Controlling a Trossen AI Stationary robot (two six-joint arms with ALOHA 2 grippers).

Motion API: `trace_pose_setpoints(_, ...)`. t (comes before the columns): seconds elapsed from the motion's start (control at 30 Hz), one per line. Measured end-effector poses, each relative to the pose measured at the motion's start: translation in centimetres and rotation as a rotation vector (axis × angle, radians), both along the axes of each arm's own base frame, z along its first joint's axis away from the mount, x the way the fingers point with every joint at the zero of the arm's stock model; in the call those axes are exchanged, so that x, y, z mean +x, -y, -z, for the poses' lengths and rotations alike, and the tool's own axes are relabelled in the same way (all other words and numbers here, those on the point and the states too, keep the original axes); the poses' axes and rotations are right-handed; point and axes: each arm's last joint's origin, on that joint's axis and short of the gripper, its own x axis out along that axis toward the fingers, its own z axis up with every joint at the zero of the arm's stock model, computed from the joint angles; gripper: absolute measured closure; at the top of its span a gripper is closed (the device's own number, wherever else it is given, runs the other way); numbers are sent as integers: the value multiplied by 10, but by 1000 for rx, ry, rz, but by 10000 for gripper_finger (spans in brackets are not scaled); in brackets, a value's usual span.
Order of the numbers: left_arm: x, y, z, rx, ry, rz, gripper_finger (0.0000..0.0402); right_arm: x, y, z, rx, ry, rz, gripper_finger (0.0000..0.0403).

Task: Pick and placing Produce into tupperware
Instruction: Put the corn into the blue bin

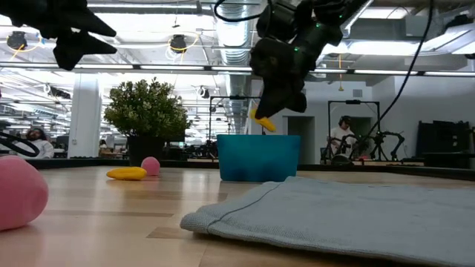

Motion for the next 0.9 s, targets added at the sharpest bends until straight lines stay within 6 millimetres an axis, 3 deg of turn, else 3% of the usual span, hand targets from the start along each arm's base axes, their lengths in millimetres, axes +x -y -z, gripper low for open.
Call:
trace_pose_setpoints(0.27,1,0,1,-6,-8,1,234,17,2,-6,-10,34,1,266)
trace_pose_setpoints(0.4,1,1,1,-6,-14,5,234,17,2,-10,-16,44,-15,212)
trace_pose_setpoints(0.5,2,1,2,-11,-18,27,234,13,-1,-24,-58,91,-69,183)
trace_pose_setpoints(0.77,2,1,2,-10,-18,27,234,-4,-13,-55,-110,195,-134,167)
trace_pose_setpoints(0.9,2,1,2,-10,-20,25,234,-18,-22,-58,-91,201,-154,173)
